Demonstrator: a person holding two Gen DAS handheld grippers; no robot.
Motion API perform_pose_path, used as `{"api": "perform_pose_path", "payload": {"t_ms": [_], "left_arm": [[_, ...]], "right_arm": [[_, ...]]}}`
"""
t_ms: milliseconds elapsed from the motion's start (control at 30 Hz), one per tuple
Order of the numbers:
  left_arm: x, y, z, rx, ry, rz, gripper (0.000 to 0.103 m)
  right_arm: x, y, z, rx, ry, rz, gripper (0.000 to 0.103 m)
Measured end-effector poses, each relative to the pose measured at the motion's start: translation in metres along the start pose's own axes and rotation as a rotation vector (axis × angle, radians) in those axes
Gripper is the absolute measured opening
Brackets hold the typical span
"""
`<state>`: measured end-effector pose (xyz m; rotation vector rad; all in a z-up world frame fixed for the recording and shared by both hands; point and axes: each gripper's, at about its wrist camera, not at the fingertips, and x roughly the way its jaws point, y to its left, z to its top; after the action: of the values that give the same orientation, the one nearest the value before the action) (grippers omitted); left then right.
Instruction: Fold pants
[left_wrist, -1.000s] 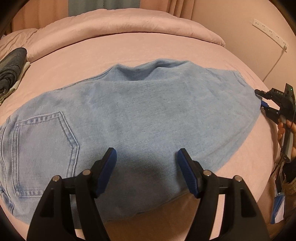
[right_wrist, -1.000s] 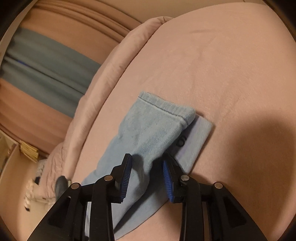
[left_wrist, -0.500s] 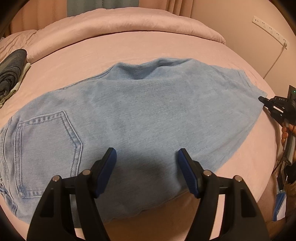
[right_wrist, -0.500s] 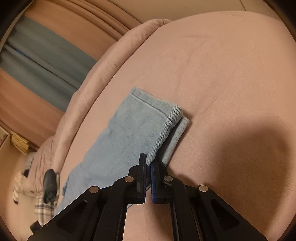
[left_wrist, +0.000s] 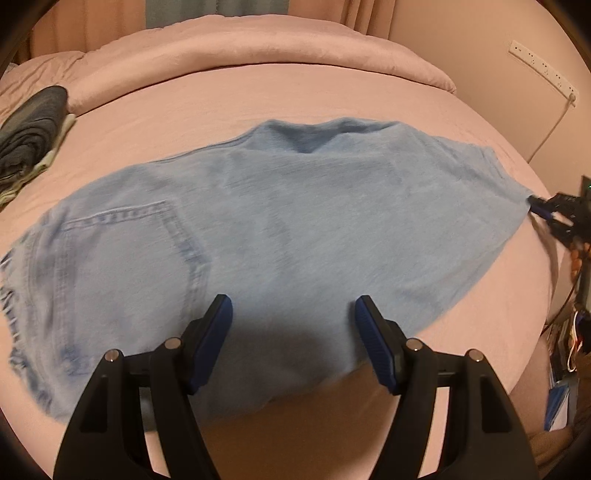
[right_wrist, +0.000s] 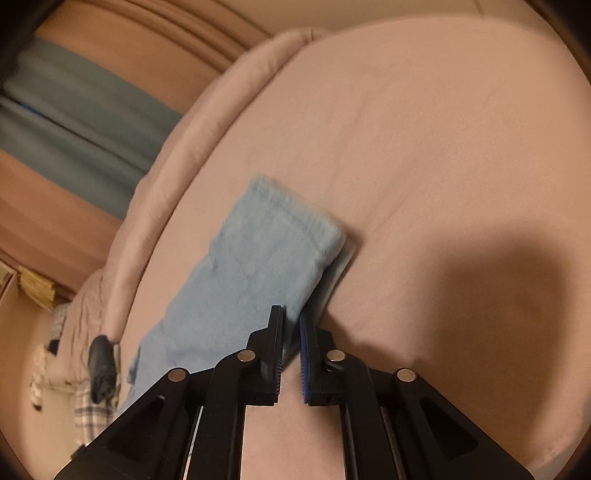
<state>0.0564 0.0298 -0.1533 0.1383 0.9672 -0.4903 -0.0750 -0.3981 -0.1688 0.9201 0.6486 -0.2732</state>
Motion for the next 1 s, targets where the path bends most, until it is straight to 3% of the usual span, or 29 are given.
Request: {"api": "perform_pose_path", "payload": {"t_ms": [33, 67, 167, 267, 400, 500, 567, 667, 800, 1000], "left_arm": [[-0.005, 0.004, -0.002, -0.007, -0.005, -0.005, 0.069], [-0.010, 0.009, -0.004, -0.022, -0.016, -0.021, 0.069], [-0.019, 0.022, -0.002, -0.057, -0.047, -0.017, 0.071], [-0.020, 0.037, 0.006, -0.129, -0.080, 0.001, 0.071], [-0.016, 0.044, 0.014, -0.182, -0.110, 0.031, 0.071], [-0.009, 0.051, 0.005, -0.151, -0.080, 0.124, 0.070], [-0.007, 0.057, -0.008, -0.123, -0.072, 0.108, 0.066], [-0.013, 0.053, -0.022, -0.037, -0.093, 0.133, 0.066], [-0.021, 0.045, -0.024, -0.003, -0.094, 0.164, 0.068], [-0.016, 0.020, -0.003, -0.066, -0.142, -0.089, 0.068]], "right_arm": [[-0.013, 0.003, 0.001, -0.027, -0.052, -0.076, 0.031], [-0.024, 0.010, 0.000, -0.069, -0.102, -0.130, 0.039], [-0.035, 0.042, -0.007, -0.206, -0.134, -0.125, 0.039], [-0.014, 0.102, -0.033, -0.416, -0.015, 0.022, 0.039], [0.032, 0.179, -0.096, -0.685, 0.185, 0.175, 0.035], [0.060, 0.206, -0.140, -0.805, 0.294, 0.207, 0.034], [0.075, 0.207, -0.169, -0.889, 0.377, 0.180, 0.034], [0.061, 0.204, -0.204, -1.110, 0.300, 0.113, 0.034], [0.051, 0.204, -0.179, -1.048, 0.423, 0.130, 0.034], [0.063, 0.261, -0.158, -0.954, 0.385, 0.322, 0.034]]}}
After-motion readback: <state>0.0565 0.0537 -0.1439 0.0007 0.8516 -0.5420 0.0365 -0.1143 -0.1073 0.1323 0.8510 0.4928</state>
